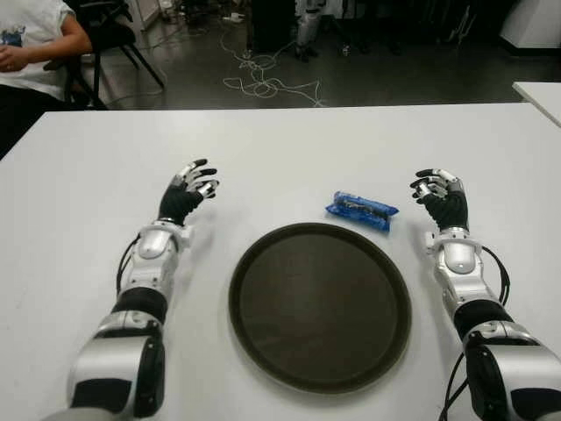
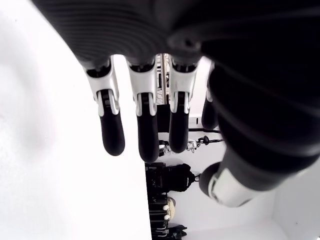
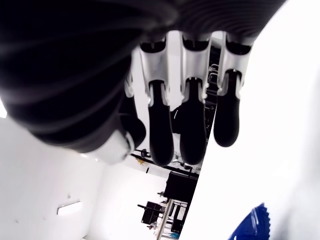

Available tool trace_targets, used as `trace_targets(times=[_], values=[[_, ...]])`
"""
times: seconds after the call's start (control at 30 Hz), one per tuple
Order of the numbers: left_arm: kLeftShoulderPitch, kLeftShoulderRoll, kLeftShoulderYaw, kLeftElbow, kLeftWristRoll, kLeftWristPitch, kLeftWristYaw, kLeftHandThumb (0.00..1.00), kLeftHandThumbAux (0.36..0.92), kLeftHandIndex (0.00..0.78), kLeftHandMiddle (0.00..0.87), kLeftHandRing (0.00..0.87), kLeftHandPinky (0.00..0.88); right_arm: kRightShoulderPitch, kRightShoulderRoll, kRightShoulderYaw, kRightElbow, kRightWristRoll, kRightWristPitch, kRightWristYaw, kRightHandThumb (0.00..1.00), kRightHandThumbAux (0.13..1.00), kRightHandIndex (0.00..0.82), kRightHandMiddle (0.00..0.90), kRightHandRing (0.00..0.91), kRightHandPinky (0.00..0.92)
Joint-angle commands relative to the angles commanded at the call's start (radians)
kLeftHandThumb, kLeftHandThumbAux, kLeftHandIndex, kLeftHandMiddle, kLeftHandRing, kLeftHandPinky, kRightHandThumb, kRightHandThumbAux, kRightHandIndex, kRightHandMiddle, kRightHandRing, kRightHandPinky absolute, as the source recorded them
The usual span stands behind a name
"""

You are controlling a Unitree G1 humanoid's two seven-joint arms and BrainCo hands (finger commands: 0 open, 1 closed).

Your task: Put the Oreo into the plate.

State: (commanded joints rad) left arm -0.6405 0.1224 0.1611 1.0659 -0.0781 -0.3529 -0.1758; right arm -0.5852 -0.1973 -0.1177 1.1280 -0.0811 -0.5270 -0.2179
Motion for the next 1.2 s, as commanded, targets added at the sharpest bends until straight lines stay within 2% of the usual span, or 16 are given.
trace_targets(times=[0.4,0.6,1.03,1.07,1.1,1.2], values=[[-0.001,0.000,0.000,0.001,0.002,0.005,0.004,0.517,0.785,0.178,0.251,0.273,0.311,0.000,0.003,-0.007,-0.001,0.012,0.005,0.009,0.674,0.730,0.417,0.509,0.524,0.506],[-0.002,0.003,-0.007,0.002,0.010,0.008,0.004,0.519,0.765,0.179,0.251,0.277,0.317,-0.001,0.002,-0.013,-0.005,0.021,0.005,0.024,0.676,0.729,0.418,0.519,0.529,0.513],[-0.002,0.004,-0.009,-0.002,0.009,0.015,0.004,0.491,0.764,0.166,0.252,0.275,0.308,-0.014,-0.012,-0.012,-0.028,0.011,-0.019,0.017,0.668,0.734,0.410,0.425,0.451,0.430],[-0.003,0.005,-0.009,-0.001,0.009,0.018,0.005,0.489,0.763,0.170,0.253,0.276,0.305,-0.014,-0.018,-0.003,-0.031,-0.002,-0.031,0.013,0.446,0.718,0.368,0.402,0.427,0.406],[-0.003,0.005,-0.009,0.000,0.009,0.020,0.005,0.491,0.762,0.176,0.256,0.277,0.303,-0.014,-0.023,0.003,-0.033,-0.011,-0.039,0.010,0.285,0.702,0.337,0.377,0.399,0.380],[-0.004,0.005,-0.007,0.000,0.006,0.021,0.003,0.502,0.760,0.184,0.260,0.280,0.305,-0.015,-0.040,0.028,-0.042,-0.047,-0.064,0.001,0.093,0.675,0.259,0.317,0.336,0.325]])
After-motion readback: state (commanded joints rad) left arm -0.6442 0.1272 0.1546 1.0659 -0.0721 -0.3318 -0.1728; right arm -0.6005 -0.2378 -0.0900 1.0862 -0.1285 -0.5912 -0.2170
